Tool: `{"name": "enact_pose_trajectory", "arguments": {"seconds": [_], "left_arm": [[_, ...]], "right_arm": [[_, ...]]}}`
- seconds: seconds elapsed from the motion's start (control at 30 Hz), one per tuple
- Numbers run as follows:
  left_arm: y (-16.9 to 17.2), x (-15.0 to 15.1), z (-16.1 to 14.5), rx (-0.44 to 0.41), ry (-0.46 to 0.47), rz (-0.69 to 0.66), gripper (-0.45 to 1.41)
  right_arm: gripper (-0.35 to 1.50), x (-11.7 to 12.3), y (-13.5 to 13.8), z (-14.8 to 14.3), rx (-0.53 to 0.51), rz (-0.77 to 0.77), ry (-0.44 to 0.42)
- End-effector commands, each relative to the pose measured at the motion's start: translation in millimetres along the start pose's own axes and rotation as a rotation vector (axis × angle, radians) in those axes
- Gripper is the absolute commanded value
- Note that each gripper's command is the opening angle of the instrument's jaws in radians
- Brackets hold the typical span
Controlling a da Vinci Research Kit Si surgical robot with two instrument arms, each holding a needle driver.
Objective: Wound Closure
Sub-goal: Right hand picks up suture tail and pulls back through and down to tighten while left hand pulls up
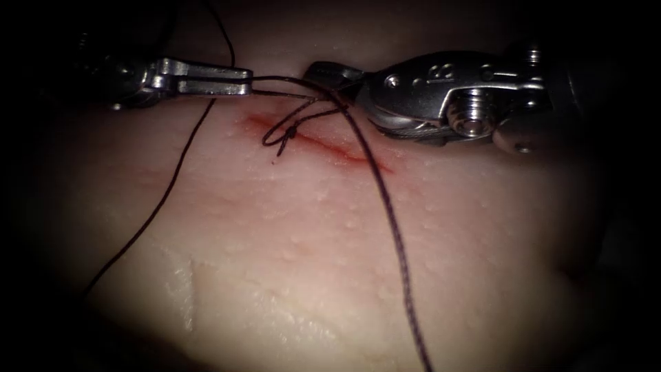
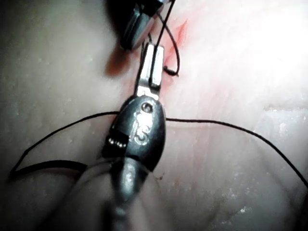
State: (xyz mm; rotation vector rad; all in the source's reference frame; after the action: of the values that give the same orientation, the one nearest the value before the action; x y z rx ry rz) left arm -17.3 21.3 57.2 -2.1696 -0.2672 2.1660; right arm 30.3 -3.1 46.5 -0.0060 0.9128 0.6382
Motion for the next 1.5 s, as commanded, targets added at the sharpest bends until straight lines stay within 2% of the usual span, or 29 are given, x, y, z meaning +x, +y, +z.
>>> {"name": "enact_pose_trajectory", "arguments": {"seconds": [0.03, 0.5, 0.83, 1.0, 1.23, 1.5], "left_arm": [[0.2, -1.0, 0.7, 0.004, -0.002, -0.009, -0.45], [-4.8, -4.2, 2.4, 0.015, -0.069, -0.064, -0.45], [-8.0, -6.5, 2.6, 0.084, -0.174, -0.058, -0.45], [-9.3, -6.7, 2.5, 0.130, -0.226, 0.014, -0.45], [-10.9, -7.1, 2.8, 0.190, -0.408, 0.163, -0.45], [-12.0, -7.0, 3.0, 0.236, -0.485, 0.242, -0.45]], "right_arm": [[-0.35, -0.1, -0.7, 0.4, 0.002, -0.005, 0.004], [-0.35, 0.6, -2.6, 0.8, 0.009, -0.023, 0.032], [-0.35, 0.1, -4.5, -0.6, 0.011, -0.029, 0.041], [-0.35, 0.1, -5.7, -1.0, 0.006, -0.031, 0.050], [-0.35, 0.3, -6.9, -1.2, 0.003, -0.031, 0.055], [-0.35, -0.1, -7.8, -1.3, -0.002, -0.037, 0.055]]}}
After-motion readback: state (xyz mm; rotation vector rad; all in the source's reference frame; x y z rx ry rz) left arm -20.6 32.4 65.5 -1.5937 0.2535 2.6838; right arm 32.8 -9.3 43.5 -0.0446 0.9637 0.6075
